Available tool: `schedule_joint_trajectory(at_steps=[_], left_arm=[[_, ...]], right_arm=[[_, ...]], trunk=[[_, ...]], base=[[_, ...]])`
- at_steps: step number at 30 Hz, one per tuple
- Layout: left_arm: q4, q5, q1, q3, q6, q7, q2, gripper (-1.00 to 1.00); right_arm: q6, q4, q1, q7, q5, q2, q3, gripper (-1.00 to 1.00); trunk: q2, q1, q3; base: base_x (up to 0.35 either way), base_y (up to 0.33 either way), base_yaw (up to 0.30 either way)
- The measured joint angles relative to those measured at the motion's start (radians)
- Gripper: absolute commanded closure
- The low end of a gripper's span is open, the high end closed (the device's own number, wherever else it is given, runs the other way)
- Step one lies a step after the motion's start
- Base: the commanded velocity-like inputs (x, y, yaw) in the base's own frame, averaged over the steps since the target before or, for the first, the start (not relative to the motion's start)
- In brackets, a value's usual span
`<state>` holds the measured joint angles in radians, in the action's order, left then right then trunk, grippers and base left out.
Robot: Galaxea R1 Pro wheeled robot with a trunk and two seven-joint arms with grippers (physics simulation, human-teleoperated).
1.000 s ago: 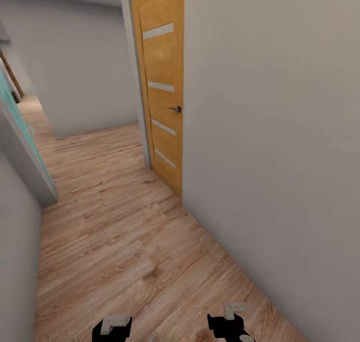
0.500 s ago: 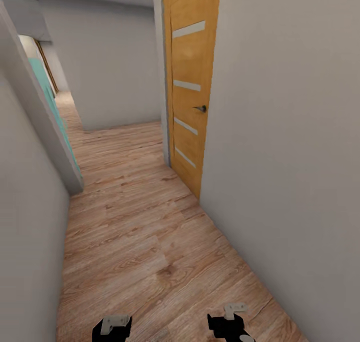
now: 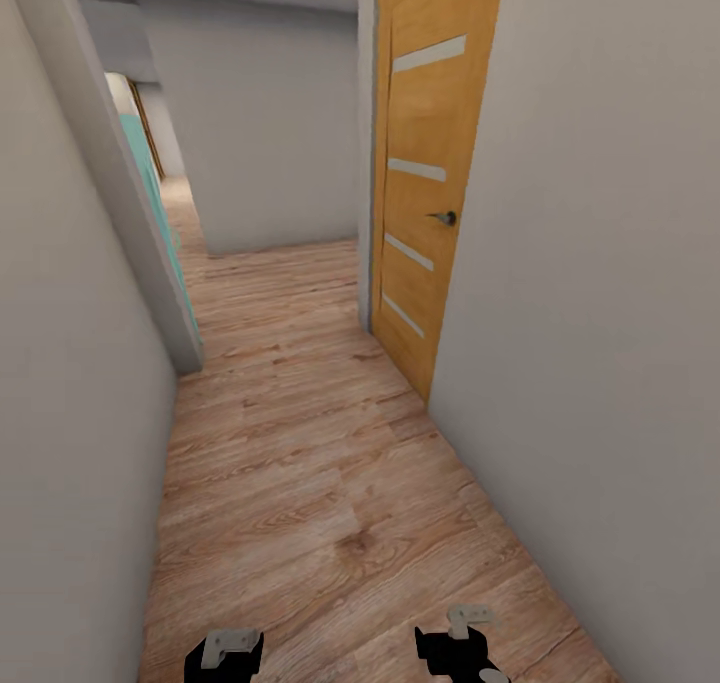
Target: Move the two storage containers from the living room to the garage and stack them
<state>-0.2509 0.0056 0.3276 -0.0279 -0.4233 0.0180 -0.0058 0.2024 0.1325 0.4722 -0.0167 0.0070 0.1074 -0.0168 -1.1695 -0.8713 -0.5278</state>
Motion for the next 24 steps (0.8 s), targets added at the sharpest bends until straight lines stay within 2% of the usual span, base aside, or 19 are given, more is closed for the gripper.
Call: schedule_joint_trajectory(at_steps=[10, 24], left_arm=[[0.000, 0.000, 0.000, 0.000, 0.000, 0.000, 0.000, -1.00], [0.000, 0.000, 0.000, 0.000, 0.000, 0.000, 0.000, -1.00]], right_arm=[[0.000, 0.000, 0.000, 0.000, 0.000, 0.000, 0.000, -1.00], [0.000, 0.000, 0.001, 0.000, 0.000, 0.000, 0.000, -1.00]], trunk=[[0.000, 0.000, 0.000], [0.000, 0.000, 0.000]], base=[[0.331, 0.000, 0.027], [0.347, 0.000, 0.167]])
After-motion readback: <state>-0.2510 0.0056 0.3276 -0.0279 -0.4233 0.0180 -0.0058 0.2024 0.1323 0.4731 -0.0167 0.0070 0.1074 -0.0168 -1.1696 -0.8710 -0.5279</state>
